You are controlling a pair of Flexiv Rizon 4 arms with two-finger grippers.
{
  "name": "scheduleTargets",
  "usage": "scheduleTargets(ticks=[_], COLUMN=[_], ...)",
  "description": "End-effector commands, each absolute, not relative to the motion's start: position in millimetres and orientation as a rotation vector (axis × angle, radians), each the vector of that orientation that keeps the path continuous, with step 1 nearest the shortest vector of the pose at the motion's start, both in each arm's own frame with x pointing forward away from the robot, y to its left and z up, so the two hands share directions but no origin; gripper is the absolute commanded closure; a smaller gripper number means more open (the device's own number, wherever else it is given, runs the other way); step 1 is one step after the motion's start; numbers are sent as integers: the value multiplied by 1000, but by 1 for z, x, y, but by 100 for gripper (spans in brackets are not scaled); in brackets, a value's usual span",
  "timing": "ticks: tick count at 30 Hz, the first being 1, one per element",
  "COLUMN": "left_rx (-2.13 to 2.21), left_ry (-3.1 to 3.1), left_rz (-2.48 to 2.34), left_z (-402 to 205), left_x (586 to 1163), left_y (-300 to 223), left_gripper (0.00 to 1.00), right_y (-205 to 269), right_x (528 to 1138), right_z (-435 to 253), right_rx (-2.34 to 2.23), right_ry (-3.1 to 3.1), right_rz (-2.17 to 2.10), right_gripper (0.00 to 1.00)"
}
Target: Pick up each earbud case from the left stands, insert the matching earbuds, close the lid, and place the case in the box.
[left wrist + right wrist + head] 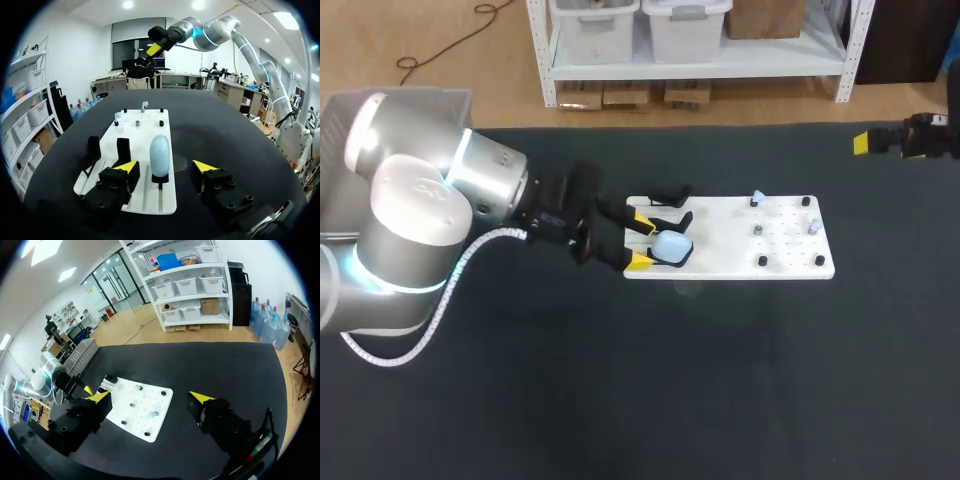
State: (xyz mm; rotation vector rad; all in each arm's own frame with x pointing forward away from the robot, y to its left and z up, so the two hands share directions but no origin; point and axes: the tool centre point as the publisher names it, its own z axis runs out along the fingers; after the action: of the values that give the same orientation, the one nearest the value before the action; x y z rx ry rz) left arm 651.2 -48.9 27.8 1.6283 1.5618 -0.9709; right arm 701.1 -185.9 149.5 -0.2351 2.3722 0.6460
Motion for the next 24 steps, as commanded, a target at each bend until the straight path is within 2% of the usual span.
scheduleTargets(ticks=[1,7,14,16,20,24], left_rx=[1626,1629,1623,1617,1605,1595], left_ry=[1558,1556,1551,1553,1558,1564], left_rz=[-969,-971,-966,-968,-975,-985], left_z=[23,21,19,18,18,17], left_x=[654,655,656,656,657,657], left_y=[-55,-60,-63,-64,-64,-65], left_gripper=[37,41,38,40,50,53], right_y=[-186,-186,-186,-186,-186,-186], right_x=[701,701,701,701,701,701], right_z=[150,150,150,150,150,150], right_rx=[-235,-235,-235,-235,-235,-235], right_ry=[2373,2373,2373,2373,2373,2373], right_rz=[645,645,645,645,645,645], right_gripper=[0,0,0,0,0,0])
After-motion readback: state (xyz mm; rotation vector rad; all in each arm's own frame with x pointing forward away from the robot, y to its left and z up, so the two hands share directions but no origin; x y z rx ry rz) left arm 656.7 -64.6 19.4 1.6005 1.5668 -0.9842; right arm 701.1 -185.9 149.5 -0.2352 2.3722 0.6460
